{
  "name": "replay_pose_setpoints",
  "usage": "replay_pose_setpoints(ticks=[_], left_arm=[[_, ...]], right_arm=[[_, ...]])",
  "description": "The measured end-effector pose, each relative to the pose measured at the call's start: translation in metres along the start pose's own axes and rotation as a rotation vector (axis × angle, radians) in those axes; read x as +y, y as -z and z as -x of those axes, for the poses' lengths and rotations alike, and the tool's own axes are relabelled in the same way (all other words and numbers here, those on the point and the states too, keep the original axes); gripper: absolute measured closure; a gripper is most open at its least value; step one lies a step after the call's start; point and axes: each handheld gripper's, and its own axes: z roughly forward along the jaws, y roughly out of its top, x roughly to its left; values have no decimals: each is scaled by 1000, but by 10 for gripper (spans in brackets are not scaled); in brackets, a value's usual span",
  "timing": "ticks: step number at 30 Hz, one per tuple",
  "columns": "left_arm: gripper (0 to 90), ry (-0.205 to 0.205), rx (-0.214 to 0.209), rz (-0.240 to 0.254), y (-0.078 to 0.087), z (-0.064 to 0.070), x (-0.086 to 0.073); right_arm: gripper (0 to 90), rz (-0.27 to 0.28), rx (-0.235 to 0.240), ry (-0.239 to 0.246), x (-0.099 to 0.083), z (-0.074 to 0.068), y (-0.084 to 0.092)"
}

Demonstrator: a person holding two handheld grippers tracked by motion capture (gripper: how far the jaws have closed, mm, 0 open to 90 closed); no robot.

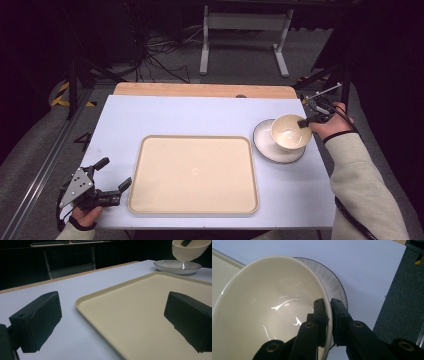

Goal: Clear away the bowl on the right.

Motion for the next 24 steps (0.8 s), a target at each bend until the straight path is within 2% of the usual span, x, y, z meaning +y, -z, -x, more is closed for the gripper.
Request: replay_pose_setpoints(ticks=[17,24], left_arm=[[18,3,-4,1,0,-1,0],[17,4,-5,0,0,-1,0]], right_arm=[[833,-11,11,-34,5,-8,28],[833,-14,20,-68,7,-11,38]])
